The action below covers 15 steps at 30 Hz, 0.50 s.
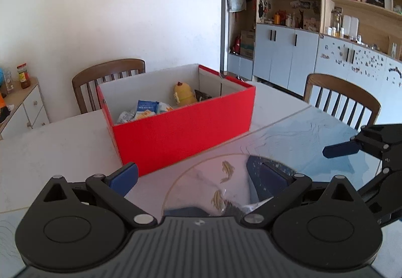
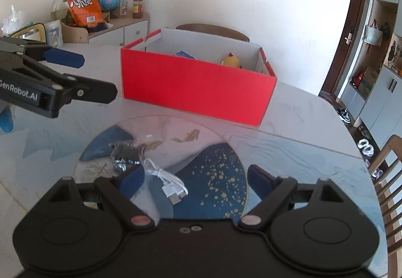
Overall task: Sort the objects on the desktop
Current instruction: 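Withdraw both tools from the box toward the black bag with cable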
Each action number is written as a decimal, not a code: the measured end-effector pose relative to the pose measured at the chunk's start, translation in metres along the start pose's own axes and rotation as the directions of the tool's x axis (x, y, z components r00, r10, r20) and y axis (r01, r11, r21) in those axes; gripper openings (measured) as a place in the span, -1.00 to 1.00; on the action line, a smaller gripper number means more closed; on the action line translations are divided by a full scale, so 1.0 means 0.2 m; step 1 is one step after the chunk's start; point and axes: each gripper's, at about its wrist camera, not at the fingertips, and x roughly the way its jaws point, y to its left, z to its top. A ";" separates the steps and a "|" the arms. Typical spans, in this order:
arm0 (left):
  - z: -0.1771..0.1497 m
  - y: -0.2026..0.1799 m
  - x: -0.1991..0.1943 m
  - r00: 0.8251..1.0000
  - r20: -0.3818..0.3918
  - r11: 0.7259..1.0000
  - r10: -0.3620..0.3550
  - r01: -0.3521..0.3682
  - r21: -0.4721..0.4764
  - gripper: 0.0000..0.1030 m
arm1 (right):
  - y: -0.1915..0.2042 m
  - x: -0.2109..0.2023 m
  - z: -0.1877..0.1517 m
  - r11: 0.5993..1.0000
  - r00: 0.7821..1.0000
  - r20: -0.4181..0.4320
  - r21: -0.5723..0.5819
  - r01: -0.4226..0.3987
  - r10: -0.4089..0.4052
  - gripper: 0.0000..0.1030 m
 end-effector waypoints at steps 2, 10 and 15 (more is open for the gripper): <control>-0.03 -0.01 0.02 1.000 -0.011 1.000 0.003 -0.003 0.012 1.00 | 0.00 0.01 -0.02 1.000 1.000 -0.007 0.003 0.000 0.000 0.74; -0.15 -0.01 0.06 0.999 -0.029 1.000 0.026 -0.026 -0.001 1.00 | 0.02 0.05 -0.10 1.000 1.000 -0.005 0.024 0.008 -0.008 0.72; -0.22 -0.02 0.07 1.000 -0.025 1.000 0.002 -0.002 0.013 1.00 | 0.05 0.06 -0.13 1.000 1.000 0.007 0.007 -0.012 0.012 0.71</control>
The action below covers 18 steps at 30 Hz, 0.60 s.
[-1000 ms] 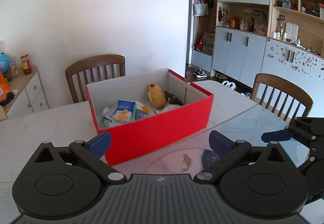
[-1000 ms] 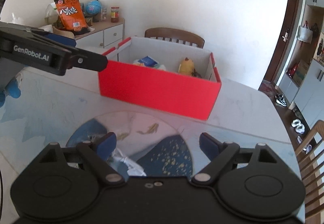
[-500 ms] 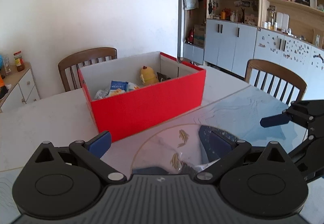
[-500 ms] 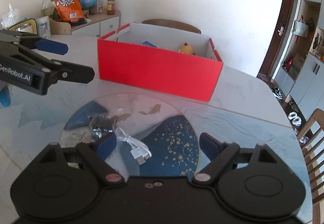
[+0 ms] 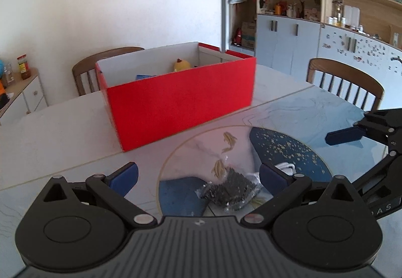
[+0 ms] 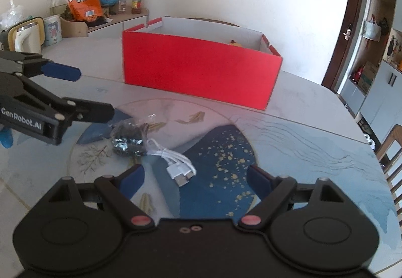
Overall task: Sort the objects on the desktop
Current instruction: 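Withdraw both tools from the box toward the black bag with cable, then grasp the black granule bag with the left gripper while the right grasps the white cable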
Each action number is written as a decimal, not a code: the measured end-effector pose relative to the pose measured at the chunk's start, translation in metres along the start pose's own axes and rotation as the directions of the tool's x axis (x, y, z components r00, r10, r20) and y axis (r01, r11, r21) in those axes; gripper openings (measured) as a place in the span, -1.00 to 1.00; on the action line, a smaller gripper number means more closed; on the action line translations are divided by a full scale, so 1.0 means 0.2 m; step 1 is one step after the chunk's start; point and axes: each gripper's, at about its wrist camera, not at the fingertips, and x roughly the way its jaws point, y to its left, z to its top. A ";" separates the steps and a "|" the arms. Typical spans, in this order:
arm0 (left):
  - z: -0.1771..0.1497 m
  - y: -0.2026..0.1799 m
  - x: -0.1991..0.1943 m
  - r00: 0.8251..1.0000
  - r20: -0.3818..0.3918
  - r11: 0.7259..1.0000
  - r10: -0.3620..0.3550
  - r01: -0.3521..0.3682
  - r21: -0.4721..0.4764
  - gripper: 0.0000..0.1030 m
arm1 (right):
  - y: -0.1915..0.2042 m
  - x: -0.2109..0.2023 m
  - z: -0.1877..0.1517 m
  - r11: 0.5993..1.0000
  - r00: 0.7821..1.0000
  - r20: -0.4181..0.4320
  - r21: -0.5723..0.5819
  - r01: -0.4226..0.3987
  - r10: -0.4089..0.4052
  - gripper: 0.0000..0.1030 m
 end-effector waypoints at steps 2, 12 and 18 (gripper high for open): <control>-0.02 0.00 0.01 1.000 0.001 1.000 -0.011 0.011 0.007 1.00 | 0.00 0.01 -0.01 1.000 1.000 -0.001 -0.002 -0.010 0.010 0.71; -0.09 -0.01 0.03 1.000 0.008 1.000 -0.010 0.010 0.026 1.00 | 0.02 0.05 -0.08 1.000 1.000 -0.019 -0.007 -0.018 0.018 0.71; -0.13 -0.02 0.03 1.000 0.009 0.999 -0.028 0.028 0.024 1.00 | 0.01 0.07 -0.09 1.000 1.000 -0.018 -0.010 -0.021 0.021 0.71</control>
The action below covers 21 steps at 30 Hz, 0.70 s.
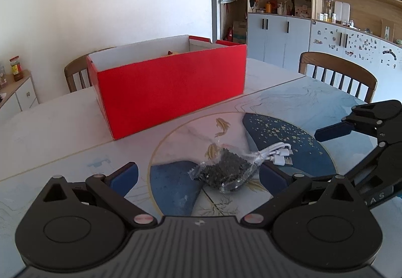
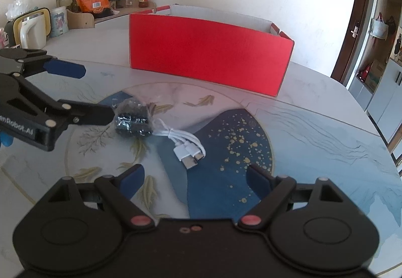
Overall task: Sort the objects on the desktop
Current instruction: 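Grasp the black granule bag with the left gripper while the right grasps the white cable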
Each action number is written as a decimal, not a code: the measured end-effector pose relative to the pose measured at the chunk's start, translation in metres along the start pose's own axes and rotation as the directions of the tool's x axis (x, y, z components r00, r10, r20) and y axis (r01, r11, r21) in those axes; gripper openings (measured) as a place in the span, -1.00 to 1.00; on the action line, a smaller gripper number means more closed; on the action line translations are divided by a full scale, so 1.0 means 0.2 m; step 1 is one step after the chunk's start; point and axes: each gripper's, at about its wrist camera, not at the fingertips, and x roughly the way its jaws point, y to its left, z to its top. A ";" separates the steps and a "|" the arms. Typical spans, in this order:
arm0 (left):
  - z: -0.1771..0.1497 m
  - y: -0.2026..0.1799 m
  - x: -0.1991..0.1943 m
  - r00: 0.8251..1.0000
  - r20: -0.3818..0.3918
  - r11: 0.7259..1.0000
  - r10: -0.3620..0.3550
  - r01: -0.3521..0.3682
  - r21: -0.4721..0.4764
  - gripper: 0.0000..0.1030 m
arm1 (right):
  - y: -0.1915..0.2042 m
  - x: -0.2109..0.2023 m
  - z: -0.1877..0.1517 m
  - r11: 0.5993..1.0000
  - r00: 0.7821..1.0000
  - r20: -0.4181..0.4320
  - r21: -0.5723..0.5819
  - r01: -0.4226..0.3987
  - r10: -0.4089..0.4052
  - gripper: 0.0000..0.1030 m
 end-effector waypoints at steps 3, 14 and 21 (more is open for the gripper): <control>-0.02 -0.01 0.02 1.000 -0.014 1.000 -0.008 0.008 0.004 1.00 | 0.00 0.02 0.00 1.000 1.000 -0.002 -0.010 -0.002 0.002 0.71; -0.04 -0.01 0.12 0.999 -0.041 0.999 -0.031 0.030 -0.020 1.00 | -0.04 0.10 0.03 0.999 0.999 0.011 -0.013 -0.048 0.048 0.69; -0.02 0.01 0.19 0.996 -0.066 0.998 -0.054 0.051 -0.036 1.00 | -0.09 0.16 0.07 0.997 0.997 0.020 0.013 -0.072 0.072 0.59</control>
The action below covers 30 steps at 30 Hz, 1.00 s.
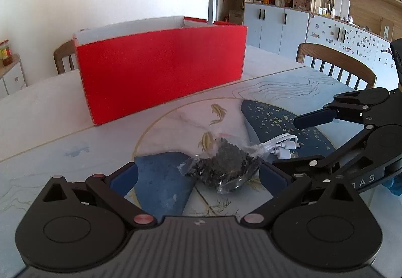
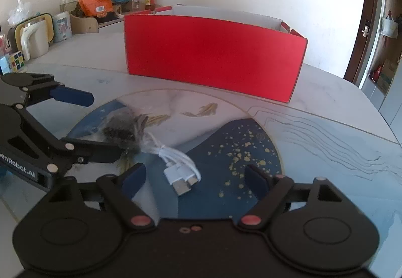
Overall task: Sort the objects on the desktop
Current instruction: 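Grasp the black granule bag with the left gripper while the right grasps the white cable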
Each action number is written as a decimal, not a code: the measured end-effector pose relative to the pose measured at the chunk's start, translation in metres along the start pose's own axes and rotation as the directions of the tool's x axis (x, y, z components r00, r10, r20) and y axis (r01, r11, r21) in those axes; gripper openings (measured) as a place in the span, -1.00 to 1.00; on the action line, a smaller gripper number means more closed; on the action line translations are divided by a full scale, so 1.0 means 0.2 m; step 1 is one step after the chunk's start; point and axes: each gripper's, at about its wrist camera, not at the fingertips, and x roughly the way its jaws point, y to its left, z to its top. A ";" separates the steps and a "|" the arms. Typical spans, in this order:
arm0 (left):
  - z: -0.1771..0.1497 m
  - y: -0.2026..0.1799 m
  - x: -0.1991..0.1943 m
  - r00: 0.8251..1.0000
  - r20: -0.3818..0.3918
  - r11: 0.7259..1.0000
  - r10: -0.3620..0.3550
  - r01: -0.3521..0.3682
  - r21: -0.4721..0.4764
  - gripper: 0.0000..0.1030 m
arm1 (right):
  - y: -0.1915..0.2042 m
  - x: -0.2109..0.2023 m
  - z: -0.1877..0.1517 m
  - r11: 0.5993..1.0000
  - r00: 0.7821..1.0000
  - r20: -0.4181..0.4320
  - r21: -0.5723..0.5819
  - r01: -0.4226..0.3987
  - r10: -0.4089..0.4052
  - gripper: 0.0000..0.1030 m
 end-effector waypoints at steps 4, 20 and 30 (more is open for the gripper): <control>0.01 -0.01 0.03 0.999 -0.023 1.000 -0.031 0.031 -0.006 0.99 | -0.03 0.01 0.01 1.000 1.000 0.007 0.018 -0.020 0.020 0.47; 0.01 -0.08 0.04 0.998 -0.029 0.995 -0.053 0.055 0.087 0.40 | 0.03 0.01 0.04 0.999 0.999 0.009 -0.011 -0.052 0.052 -0.26; 0.05 -0.10 0.04 0.996 -0.078 0.996 -0.035 0.042 0.085 0.07 | 0.08 0.00 0.08 0.998 0.998 -0.060 -0.054 -0.040 0.037 -0.50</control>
